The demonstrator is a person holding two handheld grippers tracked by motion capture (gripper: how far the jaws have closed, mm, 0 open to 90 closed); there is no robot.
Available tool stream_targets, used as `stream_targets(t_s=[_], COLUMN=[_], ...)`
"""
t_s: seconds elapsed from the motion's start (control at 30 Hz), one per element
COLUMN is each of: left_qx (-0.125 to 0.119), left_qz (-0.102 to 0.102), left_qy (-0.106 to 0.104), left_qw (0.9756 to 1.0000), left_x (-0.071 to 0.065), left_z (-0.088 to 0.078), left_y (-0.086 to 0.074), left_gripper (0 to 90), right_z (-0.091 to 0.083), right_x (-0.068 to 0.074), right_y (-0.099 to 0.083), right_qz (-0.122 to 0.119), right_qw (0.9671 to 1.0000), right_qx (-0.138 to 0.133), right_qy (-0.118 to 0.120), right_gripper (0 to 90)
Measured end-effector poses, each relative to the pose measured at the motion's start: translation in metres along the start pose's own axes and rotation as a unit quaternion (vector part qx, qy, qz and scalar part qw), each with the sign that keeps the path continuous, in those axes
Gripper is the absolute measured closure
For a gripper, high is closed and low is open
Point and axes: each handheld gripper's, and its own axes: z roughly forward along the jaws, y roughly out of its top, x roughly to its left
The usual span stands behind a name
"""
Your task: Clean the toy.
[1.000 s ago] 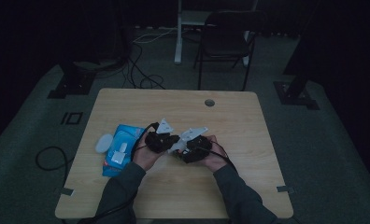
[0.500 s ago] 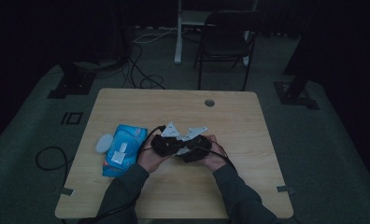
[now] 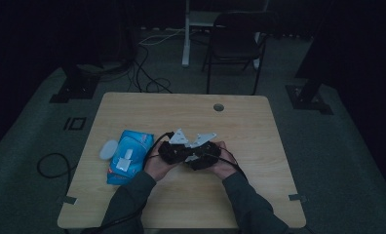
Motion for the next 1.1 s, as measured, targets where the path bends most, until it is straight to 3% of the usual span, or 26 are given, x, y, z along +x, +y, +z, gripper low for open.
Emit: stream_targets(t_s=[0.3,0.63,1.1], left_qx=[-0.006,-0.008,0.01], left_qz=[-0.02,-0.04,-0.041], left_qy=[0.033,0.054,0.06], left_qw=[0.9992,0.9977,0.9973], left_x=[0.015,0.027,0.024], left_z=[-0.011,-0.016,-0.006], left_y=[-0.004,-0.011,-0.018], left_gripper=[88.4,88.4,88.4], right_z=[-0.003,-0.007,-0.009], right_x=[0.0,-0.004,-0.003], right_y=[0.0,-0.003,-0.001], right_qz=[-0.003,-0.002,0.002], right_qw=[1.0,1.0,0.9999], right_qx=[0.0,0.0,-0.007], right_qy=[-0.001,-0.007,-0.007], right_gripper=[34.2,34.2,34.2])
